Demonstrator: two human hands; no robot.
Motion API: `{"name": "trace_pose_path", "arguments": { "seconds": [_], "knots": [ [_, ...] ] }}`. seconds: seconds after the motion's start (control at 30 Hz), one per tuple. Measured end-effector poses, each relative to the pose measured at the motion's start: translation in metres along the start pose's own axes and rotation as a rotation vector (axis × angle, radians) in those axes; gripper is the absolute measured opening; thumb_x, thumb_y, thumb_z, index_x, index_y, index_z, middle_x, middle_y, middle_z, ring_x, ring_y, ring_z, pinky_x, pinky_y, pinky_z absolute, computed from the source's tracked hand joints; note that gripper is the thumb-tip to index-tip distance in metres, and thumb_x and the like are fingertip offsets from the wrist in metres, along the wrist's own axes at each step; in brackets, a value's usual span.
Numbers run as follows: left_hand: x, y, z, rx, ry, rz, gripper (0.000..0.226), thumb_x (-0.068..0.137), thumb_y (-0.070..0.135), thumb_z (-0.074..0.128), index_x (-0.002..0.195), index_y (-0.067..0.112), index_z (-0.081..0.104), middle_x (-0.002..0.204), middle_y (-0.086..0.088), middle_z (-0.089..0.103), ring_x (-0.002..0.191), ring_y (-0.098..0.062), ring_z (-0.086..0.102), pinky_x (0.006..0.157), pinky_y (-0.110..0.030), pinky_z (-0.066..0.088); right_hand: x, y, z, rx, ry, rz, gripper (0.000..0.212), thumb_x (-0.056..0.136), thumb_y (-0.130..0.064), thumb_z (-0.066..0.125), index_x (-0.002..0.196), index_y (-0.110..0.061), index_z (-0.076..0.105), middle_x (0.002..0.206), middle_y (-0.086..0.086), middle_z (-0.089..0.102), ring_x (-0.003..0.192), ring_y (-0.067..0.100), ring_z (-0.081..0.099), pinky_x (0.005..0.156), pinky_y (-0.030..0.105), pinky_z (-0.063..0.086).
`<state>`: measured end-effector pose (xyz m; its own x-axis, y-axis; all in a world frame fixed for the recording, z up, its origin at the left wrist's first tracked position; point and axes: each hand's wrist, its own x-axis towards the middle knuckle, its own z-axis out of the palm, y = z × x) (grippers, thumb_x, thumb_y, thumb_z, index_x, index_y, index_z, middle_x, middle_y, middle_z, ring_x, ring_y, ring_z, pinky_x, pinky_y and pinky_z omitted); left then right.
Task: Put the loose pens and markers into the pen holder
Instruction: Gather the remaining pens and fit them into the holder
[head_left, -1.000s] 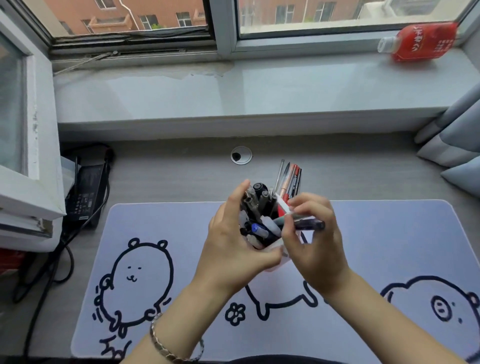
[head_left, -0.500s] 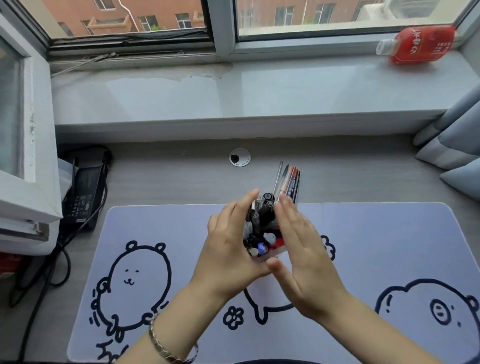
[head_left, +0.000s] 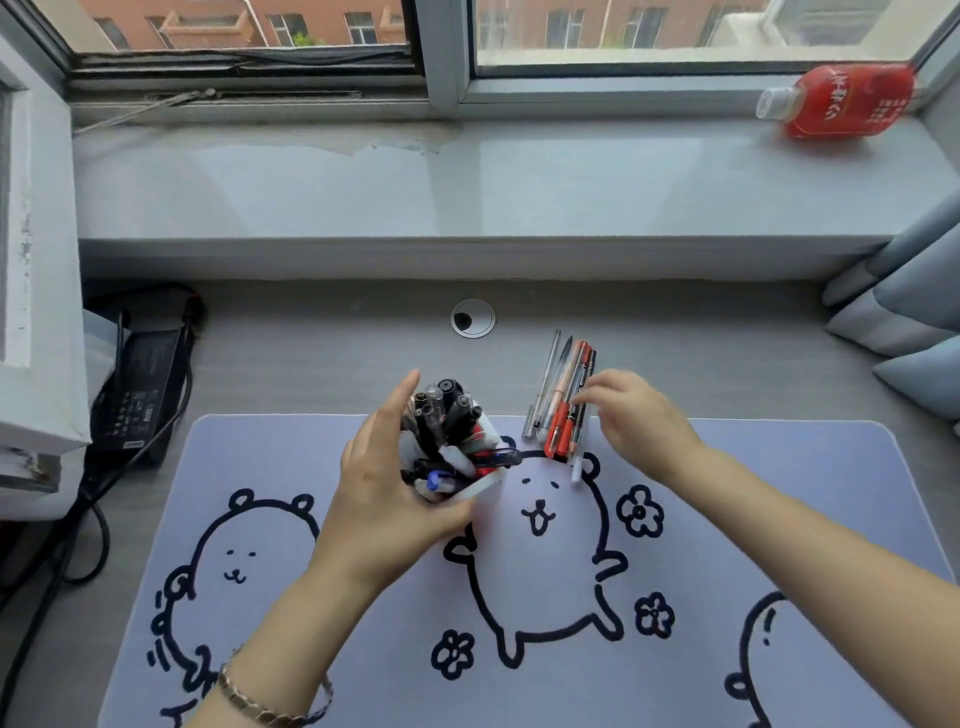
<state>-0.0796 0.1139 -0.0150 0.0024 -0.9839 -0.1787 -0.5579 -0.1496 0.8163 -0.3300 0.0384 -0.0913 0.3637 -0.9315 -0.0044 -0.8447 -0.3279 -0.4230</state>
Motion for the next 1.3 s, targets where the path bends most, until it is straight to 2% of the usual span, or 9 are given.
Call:
{"name": "trace_pose_path", "arguments": {
  "seconds": [0.1,0.2,0.4,0.53,0.67,0.83,0.97,1.17,1.3],
  "knots": [
    [-0.002,-0.001,-0.004,-0.021,-0.002,-0.024,0.095,0.040,0.053,0.067,0.121,0.069,0.020,0.114,0.035,0.039,0.122,-0.014,0.042,0.100,-0.033,0.040,0.007,0.006,0.009,-0.268,-0.194,-0.357,0.037,0.057,0.012,0.071,0.086,-0.011,0.069,0.092,0.008,0.070,0.081,0.030,0.065,0.062,0.033,0.056],
    [-0.005,0.001,-0.007,-0.039,0.007,-0.028,0.093,0.039,0.054,0.066,0.117,0.072,0.018,0.112,0.035,0.040,0.121,-0.011,0.042,0.096,-0.027,0.037,0.007,0.010,0.011,-0.318,-0.267,-0.419,0.035,0.053,0.004,0.078,0.079,-0.014,0.063,0.083,0.000,0.066,0.073,0.022,0.061,0.045,0.024,0.050],
    [-0.006,0.003,-0.004,-0.026,-0.014,0.003,0.101,0.058,0.018,0.081,0.116,0.070,0.017,0.109,0.043,0.033,0.123,-0.008,0.037,0.094,-0.024,0.033,0.008,0.014,0.004,-0.489,-0.548,-0.375,0.030,0.083,0.000,0.050,0.110,-0.012,0.056,0.115,0.003,0.053,0.106,0.022,0.044,0.063,0.030,0.045],
    [-0.004,0.005,0.002,-0.008,-0.046,0.027,0.100,0.060,0.016,0.079,0.119,0.067,0.017,0.111,0.040,0.035,0.124,-0.007,0.037,0.092,-0.020,0.033,0.002,0.014,-0.005,-0.561,-0.424,-0.580,0.034,0.044,-0.003,0.083,0.065,-0.014,0.060,0.066,-0.001,0.062,0.063,0.016,0.057,0.037,0.018,0.031],
    [-0.005,0.004,0.003,0.021,-0.064,0.045,0.101,0.060,0.014,0.078,0.119,0.067,0.016,0.113,0.038,0.036,0.125,-0.008,0.036,0.090,-0.015,0.032,-0.006,0.005,-0.030,-0.277,-0.094,-0.460,0.024,0.059,-0.007,0.067,0.071,-0.015,0.048,0.059,0.002,0.057,0.052,0.018,0.052,0.039,0.015,0.034],
    [-0.008,0.006,0.009,0.048,-0.089,0.055,0.101,0.061,0.015,0.079,0.120,0.066,0.015,0.112,0.041,0.031,0.124,-0.005,0.034,0.091,-0.018,0.029,-0.031,-0.042,-0.086,0.662,0.402,-0.011,0.007,0.080,-0.025,0.048,0.079,-0.033,0.049,0.074,-0.007,0.062,0.063,0.006,0.059,0.059,0.018,0.050],
    [-0.011,0.011,0.017,0.053,-0.115,0.079,0.100,0.060,0.018,0.079,0.121,0.065,0.015,0.111,0.041,0.032,0.116,0.001,0.035,0.091,-0.016,0.030,-0.054,-0.079,-0.093,0.924,0.320,-0.036,0.013,0.076,-0.024,0.057,0.076,-0.037,0.056,0.078,-0.007,0.069,0.060,0.011,0.065,0.057,0.023,0.055],
    [-0.020,0.013,0.029,0.111,-0.144,0.146,0.094,0.057,0.032,0.076,0.121,0.063,0.016,0.109,0.038,0.036,0.111,0.006,0.031,0.082,-0.004,0.032,-0.059,-0.089,-0.064,0.931,0.269,0.056,0.019,0.077,-0.020,0.064,0.078,-0.002,0.062,0.078,0.002,0.069,0.068,0.015,0.069,0.060,0.028,0.058],
    [-0.022,0.015,0.030,0.041,-0.111,0.099,0.096,0.055,0.030,0.075,0.127,0.060,0.019,0.116,0.036,0.037,0.116,-0.002,0.038,0.096,-0.022,0.040,-0.062,-0.094,-0.055,0.754,0.177,-0.043,0.009,0.078,-0.014,0.064,0.079,-0.005,0.063,0.084,-0.002,0.070,0.077,0.008,0.068,0.067,0.017,0.054]
  ]
}}
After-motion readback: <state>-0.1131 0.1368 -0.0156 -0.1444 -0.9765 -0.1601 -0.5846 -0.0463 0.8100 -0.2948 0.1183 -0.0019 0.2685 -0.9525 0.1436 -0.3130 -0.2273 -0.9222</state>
